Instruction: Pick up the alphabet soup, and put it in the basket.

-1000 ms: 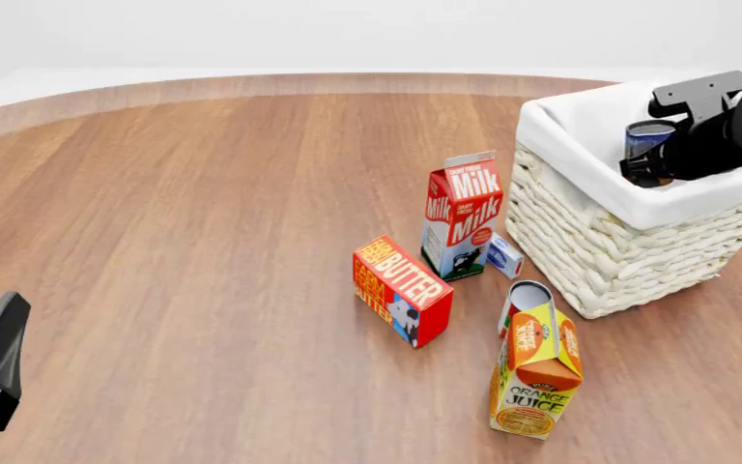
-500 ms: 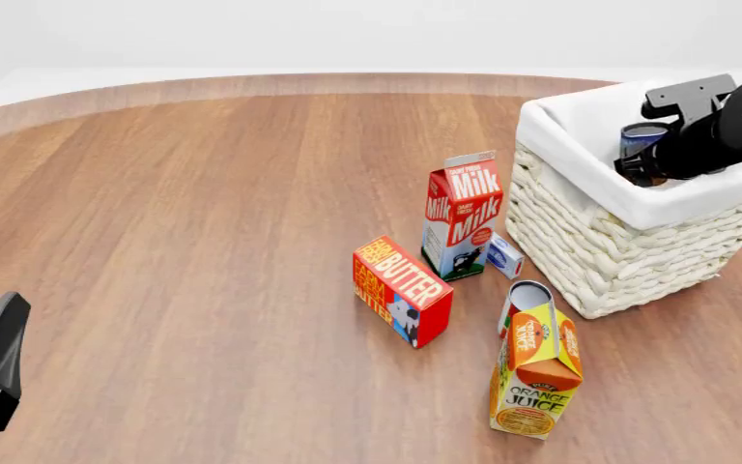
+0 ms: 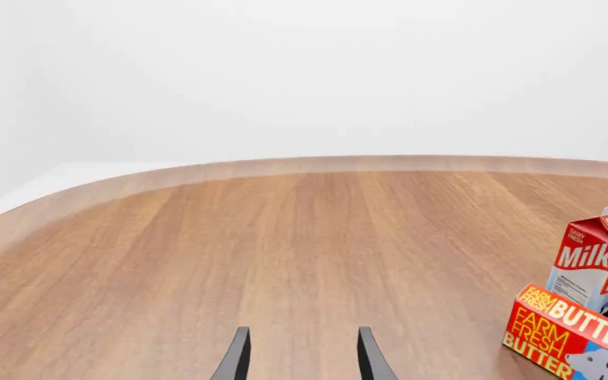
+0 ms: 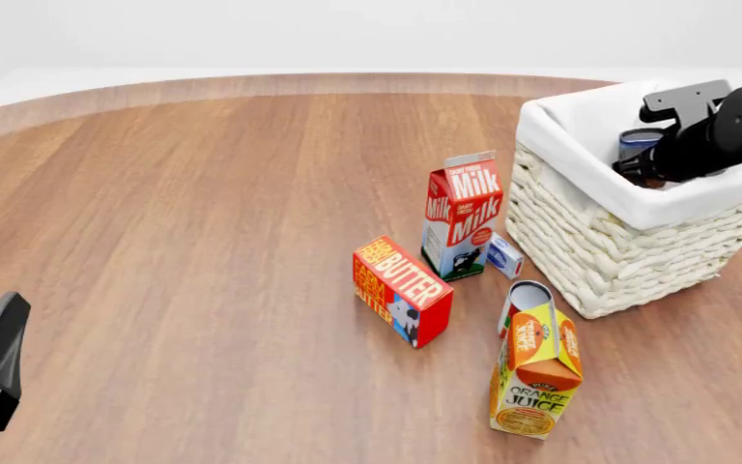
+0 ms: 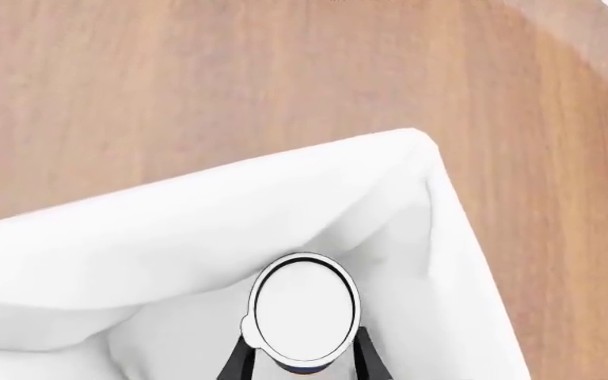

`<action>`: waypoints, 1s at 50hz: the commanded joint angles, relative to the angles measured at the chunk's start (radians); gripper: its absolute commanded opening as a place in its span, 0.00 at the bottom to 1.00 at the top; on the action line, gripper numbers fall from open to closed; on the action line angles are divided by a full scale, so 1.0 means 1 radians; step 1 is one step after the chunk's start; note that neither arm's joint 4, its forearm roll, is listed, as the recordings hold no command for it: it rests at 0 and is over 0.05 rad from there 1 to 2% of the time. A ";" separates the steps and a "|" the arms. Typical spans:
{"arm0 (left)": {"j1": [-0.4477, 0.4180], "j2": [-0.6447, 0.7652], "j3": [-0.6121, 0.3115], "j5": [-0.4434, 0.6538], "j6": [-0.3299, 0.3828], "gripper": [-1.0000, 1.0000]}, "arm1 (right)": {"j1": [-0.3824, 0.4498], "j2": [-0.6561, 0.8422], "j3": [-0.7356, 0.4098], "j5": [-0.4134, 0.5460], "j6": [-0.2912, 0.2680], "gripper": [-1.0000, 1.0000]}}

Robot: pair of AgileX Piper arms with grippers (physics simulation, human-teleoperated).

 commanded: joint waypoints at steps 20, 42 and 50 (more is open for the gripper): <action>0.000 0.000 0.000 0.000 0.000 1.00 | -0.026 -0.011 -0.022 -0.011 0.019 1.00; 0.000 0.000 0.000 0.000 0.000 1.00 | -0.034 -0.139 0.068 -0.077 0.026 1.00; 0.000 0.000 0.000 0.000 0.000 1.00 | -0.037 -0.204 0.121 -0.110 0.031 1.00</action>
